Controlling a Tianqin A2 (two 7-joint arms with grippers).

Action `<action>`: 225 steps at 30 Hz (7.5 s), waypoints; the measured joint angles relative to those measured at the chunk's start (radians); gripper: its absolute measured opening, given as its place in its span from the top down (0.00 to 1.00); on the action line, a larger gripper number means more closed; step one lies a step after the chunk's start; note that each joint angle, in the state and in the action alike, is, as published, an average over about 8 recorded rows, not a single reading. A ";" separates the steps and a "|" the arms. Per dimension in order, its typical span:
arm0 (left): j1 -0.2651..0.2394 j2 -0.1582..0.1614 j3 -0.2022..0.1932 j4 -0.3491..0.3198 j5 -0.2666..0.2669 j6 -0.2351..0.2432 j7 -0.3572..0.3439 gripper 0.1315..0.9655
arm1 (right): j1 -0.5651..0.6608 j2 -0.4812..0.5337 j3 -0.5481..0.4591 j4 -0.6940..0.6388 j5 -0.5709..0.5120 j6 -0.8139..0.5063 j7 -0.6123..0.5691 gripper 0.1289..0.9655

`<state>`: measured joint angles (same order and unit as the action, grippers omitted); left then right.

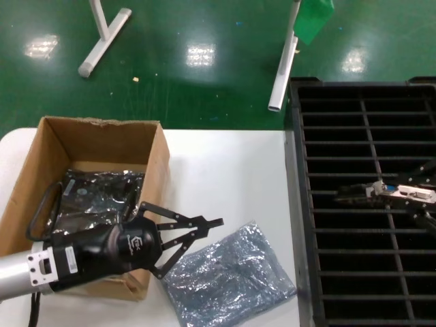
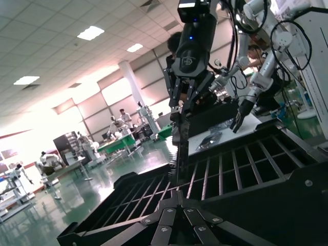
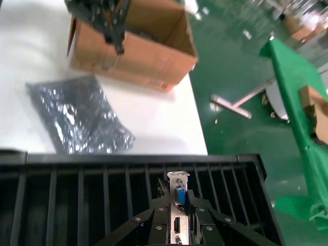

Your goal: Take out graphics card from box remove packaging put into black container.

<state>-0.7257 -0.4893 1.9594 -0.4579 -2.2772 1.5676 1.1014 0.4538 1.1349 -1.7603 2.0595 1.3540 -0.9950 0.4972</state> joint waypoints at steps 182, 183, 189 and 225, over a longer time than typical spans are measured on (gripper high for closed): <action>0.058 0.028 -0.130 -0.104 0.146 -0.107 -0.094 0.00 | 0.340 -0.373 -0.185 -0.312 -0.381 -0.196 -0.040 0.31; 0.066 0.030 -0.132 -0.117 0.150 -0.125 -0.106 0.00 | 0.330 -0.379 -0.181 -0.314 -0.371 -0.181 -0.046 0.29; 0.120 0.043 -0.151 -0.201 0.177 -0.244 -0.188 0.00 | 0.266 -0.416 -0.153 -0.326 -0.304 -0.084 -0.083 0.16; 0.465 0.127 -0.270 -0.737 0.348 -0.997 -0.708 0.00 | -0.144 -0.655 0.025 -0.402 0.123 0.530 -0.319 0.00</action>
<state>-0.2605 -0.3628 1.6898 -1.1945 -1.9293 0.5704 0.3939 0.3095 0.4803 -1.7349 1.6575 1.4770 -0.4650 0.1785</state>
